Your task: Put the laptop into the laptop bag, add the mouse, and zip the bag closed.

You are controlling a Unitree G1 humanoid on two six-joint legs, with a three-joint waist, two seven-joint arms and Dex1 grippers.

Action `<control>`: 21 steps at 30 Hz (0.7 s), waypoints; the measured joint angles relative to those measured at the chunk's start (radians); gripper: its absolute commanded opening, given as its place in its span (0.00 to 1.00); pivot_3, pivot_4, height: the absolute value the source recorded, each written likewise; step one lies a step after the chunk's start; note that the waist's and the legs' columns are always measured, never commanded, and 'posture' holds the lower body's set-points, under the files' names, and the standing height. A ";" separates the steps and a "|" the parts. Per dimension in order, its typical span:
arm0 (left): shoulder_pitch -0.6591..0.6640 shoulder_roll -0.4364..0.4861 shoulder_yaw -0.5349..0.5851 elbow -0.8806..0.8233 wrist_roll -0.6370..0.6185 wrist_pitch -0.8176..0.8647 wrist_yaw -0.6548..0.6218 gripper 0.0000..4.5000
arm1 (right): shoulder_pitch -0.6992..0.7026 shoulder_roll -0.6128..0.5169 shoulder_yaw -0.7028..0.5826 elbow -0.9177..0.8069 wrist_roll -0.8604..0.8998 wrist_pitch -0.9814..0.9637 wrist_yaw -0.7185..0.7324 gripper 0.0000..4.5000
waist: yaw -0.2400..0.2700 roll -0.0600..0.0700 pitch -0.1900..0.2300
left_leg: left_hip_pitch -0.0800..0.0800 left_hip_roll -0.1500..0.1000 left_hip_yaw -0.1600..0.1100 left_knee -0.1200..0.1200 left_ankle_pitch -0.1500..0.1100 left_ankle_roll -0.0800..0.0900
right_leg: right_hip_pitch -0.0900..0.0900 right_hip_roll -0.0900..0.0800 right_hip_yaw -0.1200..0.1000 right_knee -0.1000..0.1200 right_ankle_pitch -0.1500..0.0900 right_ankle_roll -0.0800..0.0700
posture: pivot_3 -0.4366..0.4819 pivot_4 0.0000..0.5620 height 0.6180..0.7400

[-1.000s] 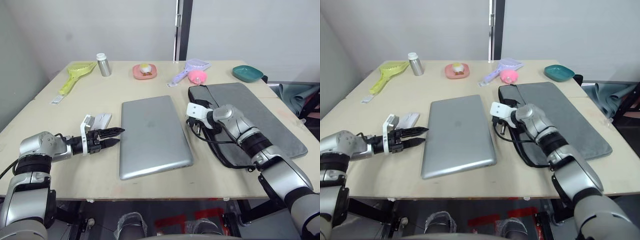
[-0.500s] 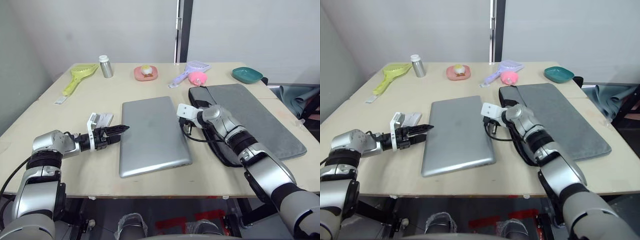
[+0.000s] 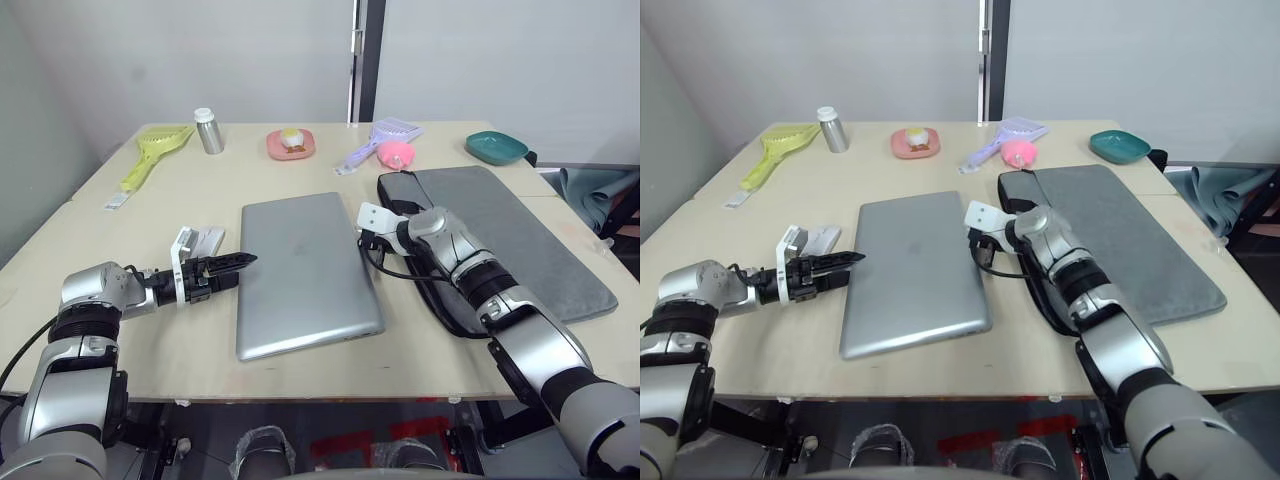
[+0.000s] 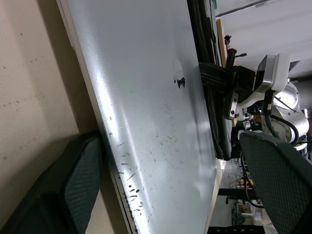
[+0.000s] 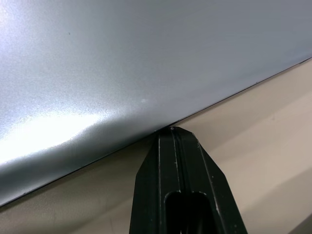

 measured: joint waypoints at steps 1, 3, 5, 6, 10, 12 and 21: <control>0.001 0.000 0.000 -0.003 0.000 0.003 -0.004 1.00 | 0.006 0.003 -0.008 -0.010 0.008 0.013 0.006 0.00 | 0.000 0.000 0.000 | -0.001 0.000 0.000 -0.001 0.000 0.000 | 0.000 0.000 -0.001 -0.002 0.000 0.000 | 0.48 0.27 1.00; 0.004 0.002 -0.001 -0.003 0.001 0.004 -0.018 1.00 | 0.019 0.011 -0.014 -0.035 0.019 0.022 0.013 0.00 | 0.000 0.000 0.000 | -0.001 0.000 0.000 -0.004 0.000 0.000 | -0.001 0.000 -0.001 -0.004 0.000 0.000 | 0.48 0.27 1.00; 0.007 0.003 -0.005 -0.003 0.002 -0.002 -0.032 1.00 | 0.020 0.022 -0.012 -0.041 0.019 0.022 0.017 0.00 | 0.000 0.000 0.000 | -0.001 0.000 0.001 -0.005 0.000 0.000 | -0.001 0.000 -0.001 -0.005 0.000 0.000 | 0.48 0.27 1.00; 0.010 0.004 -0.007 -0.002 0.003 -0.008 -0.040 1.00 | 0.021 0.026 -0.011 -0.044 0.019 0.022 0.019 0.00 | 0.000 0.000 0.000 | -0.001 0.000 0.001 -0.006 0.000 0.000 | -0.001 0.000 -0.001 -0.006 0.000 0.000 | 0.48 0.27 1.00; 0.012 0.006 -0.015 -0.001 0.017 -0.026 -0.066 1.00 | 0.021 0.026 -0.001 -0.051 0.014 0.019 0.020 0.00 | 0.001 0.000 0.000 | -0.001 0.000 0.001 -0.006 0.000 0.000 | 0.000 0.000 -0.001 -0.008 0.000 0.000 | 0.48 0.27 1.00; 0.011 0.006 -0.019 0.000 0.025 -0.035 -0.075 1.00 | 0.021 0.026 0.001 -0.051 0.007 0.014 0.018 0.00 | 0.001 0.000 0.000 | -0.001 0.000 0.001 -0.007 0.000 0.000 | 0.000 0.000 -0.001 -0.008 0.000 0.000 | 0.48 0.27 1.00; 0.009 0.006 -0.049 0.028 0.060 -0.064 -0.094 0.41 | 0.016 0.019 0.004 -0.044 -0.001 -0.016 0.029 0.00 | -0.005 0.000 0.000 | -0.002 0.000 0.001 -0.009 0.000 0.000 | -0.001 0.000 -0.002 -0.012 0.000 0.000 | 0.48 0.27 1.00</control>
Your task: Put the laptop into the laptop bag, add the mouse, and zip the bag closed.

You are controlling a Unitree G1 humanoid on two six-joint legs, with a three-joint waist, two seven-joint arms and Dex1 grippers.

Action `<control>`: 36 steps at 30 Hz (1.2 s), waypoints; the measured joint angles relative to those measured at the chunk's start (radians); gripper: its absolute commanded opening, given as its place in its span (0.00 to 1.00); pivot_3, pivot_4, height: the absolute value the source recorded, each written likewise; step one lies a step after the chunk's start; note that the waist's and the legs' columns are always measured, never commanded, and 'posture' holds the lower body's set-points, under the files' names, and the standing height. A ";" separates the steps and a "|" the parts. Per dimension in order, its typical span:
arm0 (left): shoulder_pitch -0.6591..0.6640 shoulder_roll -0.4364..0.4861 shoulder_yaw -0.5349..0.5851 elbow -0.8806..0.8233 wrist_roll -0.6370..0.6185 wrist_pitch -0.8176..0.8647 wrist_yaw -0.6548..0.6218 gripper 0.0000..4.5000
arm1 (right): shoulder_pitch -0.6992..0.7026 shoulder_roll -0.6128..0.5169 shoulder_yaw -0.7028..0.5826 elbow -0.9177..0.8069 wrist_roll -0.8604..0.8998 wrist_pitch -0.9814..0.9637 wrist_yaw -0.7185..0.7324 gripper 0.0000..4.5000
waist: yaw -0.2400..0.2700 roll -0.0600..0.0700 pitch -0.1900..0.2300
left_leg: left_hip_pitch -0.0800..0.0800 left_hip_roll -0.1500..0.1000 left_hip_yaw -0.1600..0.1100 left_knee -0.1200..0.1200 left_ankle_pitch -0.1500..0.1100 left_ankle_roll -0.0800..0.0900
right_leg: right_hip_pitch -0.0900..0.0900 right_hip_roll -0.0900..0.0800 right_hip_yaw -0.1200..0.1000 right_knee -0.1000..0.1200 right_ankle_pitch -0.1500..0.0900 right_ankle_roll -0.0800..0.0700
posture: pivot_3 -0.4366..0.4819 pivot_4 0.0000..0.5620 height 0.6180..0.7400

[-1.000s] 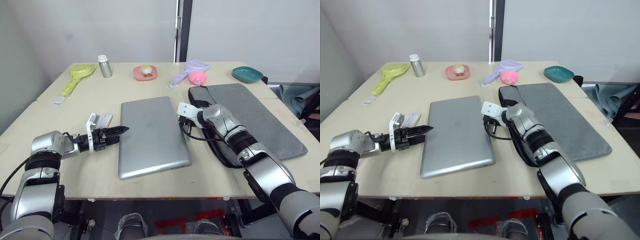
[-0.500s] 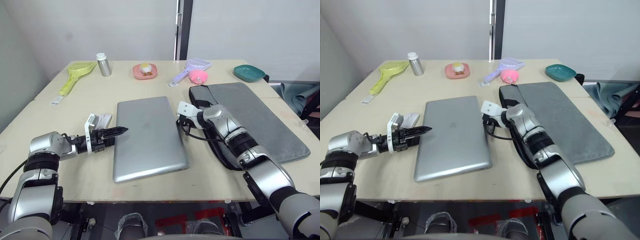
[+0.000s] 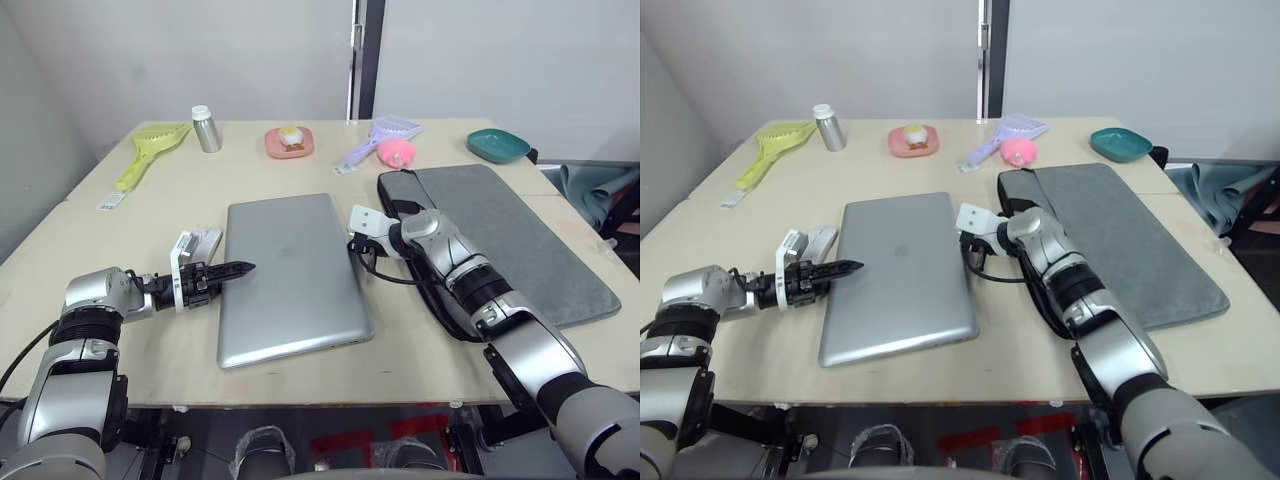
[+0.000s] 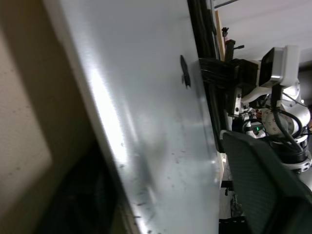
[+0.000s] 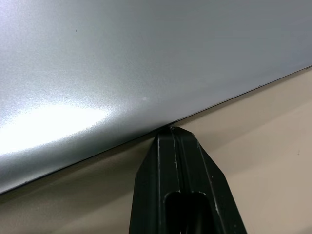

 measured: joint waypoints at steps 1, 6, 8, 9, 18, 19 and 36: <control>-0.001 0.001 -0.001 0.000 0.004 0.000 -0.001 0.33 | -0.001 0.000 0.000 0.002 0.001 -0.002 0.003 0.00 | 0.000 0.000 0.000 | 0.000 0.000 0.000 -0.001 0.000 0.000 | 0.000 0.000 0.000 0.000 0.000 0.000 | 0.48 0.27 1.00; -0.006 0.001 0.016 0.010 -0.035 0.048 -0.042 0.09 | -0.002 -0.010 -0.005 0.002 0.003 0.001 0.018 0.00 | 0.006 -0.001 0.000 | 0.000 -0.001 0.000 -0.001 0.000 0.000 | 0.000 0.000 -0.001 0.000 0.000 0.000 | 0.48 0.27 1.00; -0.005 0.007 0.015 -0.003 -0.039 0.078 -0.040 0.09 | -0.002 -0.017 -0.005 -0.005 0.012 0.007 0.029 0.00 | 0.007 -0.001 0.001 | -0.001 -0.001 -0.001 -0.001 0.000 0.000 | 0.000 0.000 -0.001 -0.002 0.000 0.000 | 0.48 0.27 1.00; -0.004 0.011 0.013 -0.015 -0.039 0.093 -0.040 0.09 | -0.002 -0.021 -0.005 -0.011 0.016 0.010 0.035 0.00 | 0.008 -0.001 0.001 | -0.002 -0.001 -0.001 -0.001 0.000 0.000 | 0.000 0.000 -0.002 -0.003 0.000 0.000 | 0.48 0.27 1.00; 0.050 0.064 0.031 -0.243 -0.130 0.277 0.016 0.07 | 0.008 -0.070 -0.060 -0.152 0.112 0.121 0.103 0.00 | 0.006 -0.001 0.003 | -0.017 0.002 -0.013 -0.003 0.006 0.001 | -0.004 0.002 -0.017 -0.006 0.004 0.006 | 0.48 0.27 1.00; 0.056 0.065 0.037 -0.262 -0.142 0.299 0.031 0.07 | 0.008 -0.071 -0.079 -0.195 0.142 0.145 0.118 0.00 | 0.006 -0.001 0.003 | -0.018 0.003 -0.014 -0.003 0.006 0.000 | -0.004 0.003 -0.018 -0.006 0.004 0.006 | 0.48 0.27 1.00; 0.211 0.114 0.320 -0.458 -0.478 0.438 0.405 0.07 | 0.355 -0.489 -0.709 -0.987 0.677 0.945 0.090 0.93 | 0.022 -0.001 0.005 | -0.020 0.005 -0.021 0.000 0.004 -0.010 | -0.003 0.005 -0.023 -0.006 -0.001 -0.002 | 0.48 0.27 1.00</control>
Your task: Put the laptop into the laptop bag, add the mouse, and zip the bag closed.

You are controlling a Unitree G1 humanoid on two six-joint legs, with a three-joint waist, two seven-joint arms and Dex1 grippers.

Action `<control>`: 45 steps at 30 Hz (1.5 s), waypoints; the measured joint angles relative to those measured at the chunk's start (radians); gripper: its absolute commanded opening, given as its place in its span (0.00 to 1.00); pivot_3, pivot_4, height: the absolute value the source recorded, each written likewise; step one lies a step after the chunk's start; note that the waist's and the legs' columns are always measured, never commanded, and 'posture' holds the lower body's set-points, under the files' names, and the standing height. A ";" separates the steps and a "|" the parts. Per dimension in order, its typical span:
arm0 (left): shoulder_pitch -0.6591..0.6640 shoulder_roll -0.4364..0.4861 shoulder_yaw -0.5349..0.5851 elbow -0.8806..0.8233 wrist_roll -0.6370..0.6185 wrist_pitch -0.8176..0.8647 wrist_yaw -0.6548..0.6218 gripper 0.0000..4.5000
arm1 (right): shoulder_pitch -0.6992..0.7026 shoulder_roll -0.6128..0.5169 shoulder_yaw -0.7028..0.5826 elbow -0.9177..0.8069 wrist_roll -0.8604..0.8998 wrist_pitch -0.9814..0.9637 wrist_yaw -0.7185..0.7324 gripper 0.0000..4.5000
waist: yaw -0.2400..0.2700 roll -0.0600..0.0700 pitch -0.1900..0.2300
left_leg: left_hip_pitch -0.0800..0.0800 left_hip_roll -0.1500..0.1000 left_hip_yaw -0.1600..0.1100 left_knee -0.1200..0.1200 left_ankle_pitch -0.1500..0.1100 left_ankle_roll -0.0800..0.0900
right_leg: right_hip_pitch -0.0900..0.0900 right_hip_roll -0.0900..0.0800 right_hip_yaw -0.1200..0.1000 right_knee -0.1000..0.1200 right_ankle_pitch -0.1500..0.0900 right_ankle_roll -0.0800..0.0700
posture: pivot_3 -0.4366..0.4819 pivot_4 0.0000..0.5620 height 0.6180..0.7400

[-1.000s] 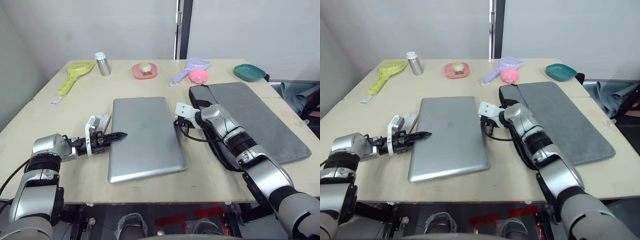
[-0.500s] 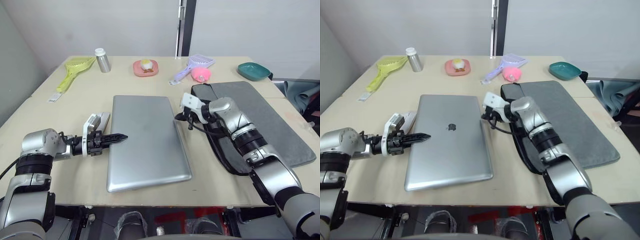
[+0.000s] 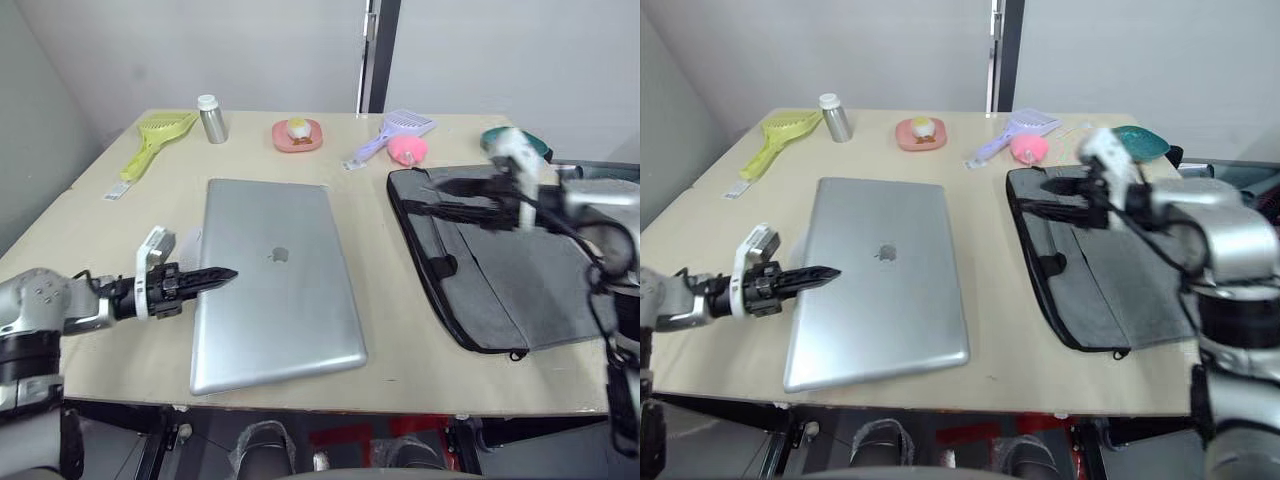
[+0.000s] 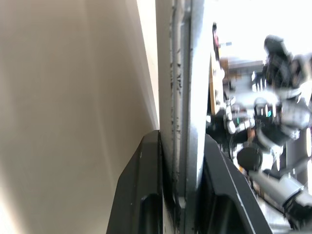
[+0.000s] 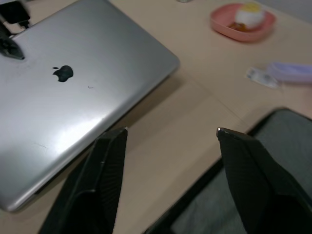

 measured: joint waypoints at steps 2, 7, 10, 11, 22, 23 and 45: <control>0.002 -0.007 0.038 0.012 -0.059 0.000 0.058 0.07 | 0.122 -0.012 -0.132 -0.091 0.059 0.098 -0.018 1.00 | 0.002 0.000 0.000 | 0.002 0.000 0.000 0.001 0.000 0.000 | 0.001 0.000 0.001 0.002 -0.002 -0.003 | 0.48 0.27 1.00; 0.004 -0.013 0.081 0.041 -0.181 0.000 0.185 0.07 | 0.348 -0.030 -0.284 -0.166 0.106 0.209 -0.091 1.00 | -0.003 0.000 0.000 | 0.004 -0.001 0.001 0.004 0.000 0.001 | 0.002 -0.001 0.003 0.006 -0.001 -0.002 | 0.48 0.27 1.00; -0.002 -0.037 0.081 0.067 -0.251 0.000 0.253 0.07 | 0.369 -0.036 -0.267 -0.202 0.109 0.235 -0.169 1.00 | -0.008 0.000 0.000 | 0.006 -0.001 0.001 0.004 0.001 0.002 | 0.001 -0.001 0.004 0.009 -0.001 -0.001 | 0.48 0.27 1.00; -0.006 -0.039 0.080 0.075 -0.267 0.000 0.269 0.07 | 0.354 -0.034 -0.256 -0.211 0.110 0.247 -0.194 1.00 | -0.011 0.000 0.000 | 0.007 -0.001 0.001 0.004 0.002 0.002 | 0.001 -0.001 0.005 0.011 0.000 -0.001 | 0.48 0.27 1.00; -0.027 -0.049 0.073 0.097 -0.379 0.000 0.382 0.07 | 0.074 0.201 0.143 -0.102 -0.026 0.301 -0.633 1.00 | -0.007 0.000 0.000 | 0.008 -0.001 0.001 0.001 0.007 -0.005 | 0.001 0.000 0.005 0.011 0.000 0.000 | 0.48 0.27 1.00; -0.027 -0.054 0.071 0.096 -0.381 0.000 0.383 0.07 | 0.065 0.215 0.183 -0.064 -0.052 0.276 -0.659 1.00 | -0.006 0.001 0.000 | 0.007 -0.002 0.001 0.001 0.007 -0.005 | 0.000 0.000 0.005 0.011 0.000 0.000 | 0.48 0.27 1.00; -0.087 -0.148 0.042 0.097 -0.363 -0.035 0.417 0.07 | 0.086 0.176 0.409 0.122 -0.188 -0.024 -0.647 0.01 | 0.000 0.000 0.000 | 0.004 -0.002 -0.002 0.008 0.007 -0.005 | 0.002 -0.001 0.003 0.014 0.004 0.006 | 0.48 0.27 1.00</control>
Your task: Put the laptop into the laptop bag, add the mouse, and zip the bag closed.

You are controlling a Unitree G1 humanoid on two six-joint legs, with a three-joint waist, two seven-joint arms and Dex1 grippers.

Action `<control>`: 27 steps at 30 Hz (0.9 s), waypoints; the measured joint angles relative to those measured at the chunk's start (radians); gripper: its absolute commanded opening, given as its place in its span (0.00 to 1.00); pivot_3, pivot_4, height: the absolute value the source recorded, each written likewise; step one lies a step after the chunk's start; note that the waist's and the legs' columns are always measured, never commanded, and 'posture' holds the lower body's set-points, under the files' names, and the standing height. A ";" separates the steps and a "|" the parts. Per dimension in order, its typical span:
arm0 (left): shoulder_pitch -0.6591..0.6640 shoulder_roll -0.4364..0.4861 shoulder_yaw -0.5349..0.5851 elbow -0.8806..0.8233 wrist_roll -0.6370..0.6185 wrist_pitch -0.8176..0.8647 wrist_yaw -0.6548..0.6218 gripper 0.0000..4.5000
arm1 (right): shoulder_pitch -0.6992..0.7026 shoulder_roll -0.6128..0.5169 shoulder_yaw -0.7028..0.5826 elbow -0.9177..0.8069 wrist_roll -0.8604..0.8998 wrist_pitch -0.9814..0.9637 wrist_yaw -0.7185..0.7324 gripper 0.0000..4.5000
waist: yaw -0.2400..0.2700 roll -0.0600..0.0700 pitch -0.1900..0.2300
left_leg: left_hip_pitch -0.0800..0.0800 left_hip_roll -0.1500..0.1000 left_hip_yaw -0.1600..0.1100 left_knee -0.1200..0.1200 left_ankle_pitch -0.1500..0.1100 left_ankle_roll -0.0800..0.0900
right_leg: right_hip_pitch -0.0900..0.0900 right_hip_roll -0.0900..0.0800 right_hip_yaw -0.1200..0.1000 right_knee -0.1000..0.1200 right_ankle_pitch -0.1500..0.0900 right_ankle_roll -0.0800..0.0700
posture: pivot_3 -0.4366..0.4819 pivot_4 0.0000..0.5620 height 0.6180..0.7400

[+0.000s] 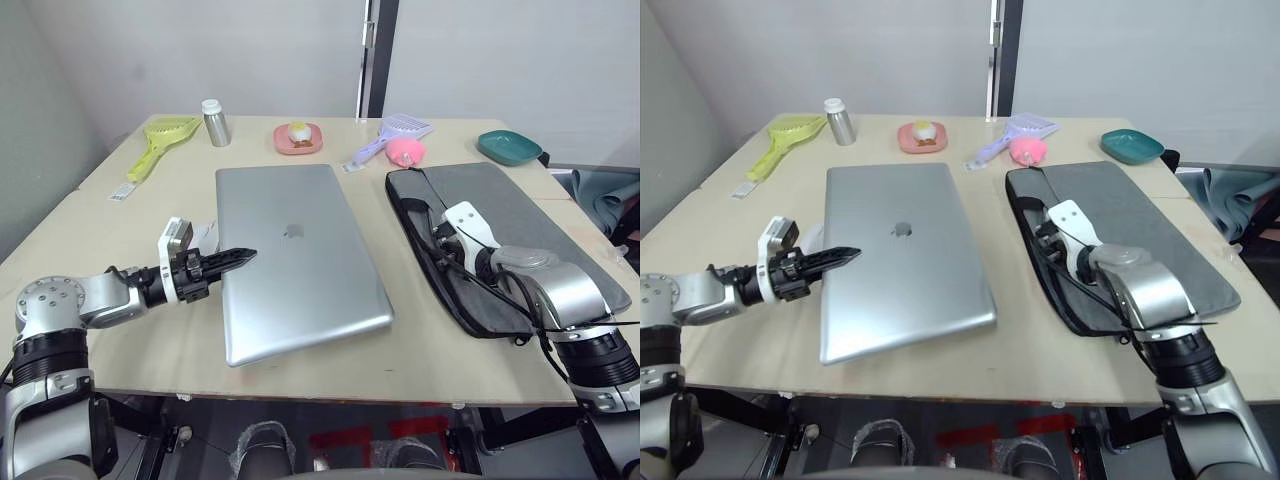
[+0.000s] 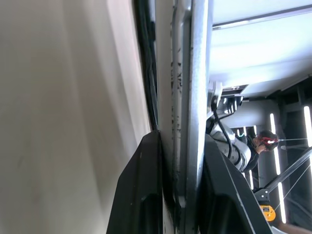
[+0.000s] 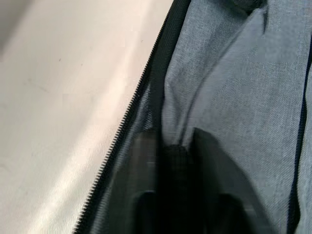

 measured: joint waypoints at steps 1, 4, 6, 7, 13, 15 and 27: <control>-0.012 -0.008 0.000 0.000 0.000 -0.005 0.000 0.07 | 0.001 0.000 -0.006 -0.001 0.001 0.004 0.001 0.01 | -0.001 0.000 0.000 | 0.000 0.000 0.000 0.000 0.000 0.000 | 0.000 0.000 0.000 0.000 0.000 -0.001 | 0.48 0.27 1.00; -0.028 -0.030 0.000 0.004 0.001 -0.011 0.000 0.07 | 0.000 0.000 -0.029 -0.007 0.013 0.033 0.004 0.01 | -0.002 0.000 0.000 | 0.001 0.000 0.000 0.001 0.000 0.000 | 0.000 0.000 0.001 0.001 -0.001 -0.001 | 0.48 0.27 1.00; -0.028 -0.040 -0.001 0.007 0.007 -0.011 0.000 0.07 | -0.003 0.005 -0.060 -0.027 0.030 0.061 0.008 0.01 | -0.003 0.000 0.000 | 0.000 0.000 0.000 0.001 0.000 0.000 | -0.001 0.000 0.000 0.001 0.000 -0.001 | 0.48 0.27 1.00; -0.028 -0.047 -0.002 0.007 0.017 -0.012 0.002 0.07 | -0.015 0.010 -0.084 -0.034 0.051 0.085 0.010 0.01 | -0.003 0.000 0.000 | 0.000 0.000 0.000 0.001 0.000 0.000 | -0.001 0.000 0.000 0.001 0.000 0.000 | 0.48 0.27 1.00; -0.029 -0.102 -0.011 0.012 0.028 -0.011 0.022 0.07 | -0.156 -0.017 -0.262 -0.077 0.168 0.188 0.042 0.01 | -0.003 0.000 0.000 | -0.001 0.000 0.000 0.000 0.000 0.001 | -0.001 0.000 0.000 0.001 0.001 0.001 | 0.48 0.27 1.00; -0.031 -0.116 -0.011 0.021 0.028 -0.010 0.032 0.07 | -0.185 -0.056 -0.318 -0.105 0.199 0.213 0.060 0.01 | 0.001 0.000 0.000 | -0.001 0.000 0.000 0.000 0.000 0.001 | -0.001 0.000 0.000 0.001 0.001 0.001 | 0.48 0.27 1.00; -0.069 -0.200 0.005 0.128 -0.048 0.015 0.155 0.07 | -0.108 -0.099 -0.330 -0.194 0.326 0.263 0.106 0.01 | 0.001 0.000 0.000 | -0.001 0.000 0.000 0.001 0.000 0.001 | -0.001 0.000 0.001 0.002 0.000 0.000 | 0.48 0.27 1.00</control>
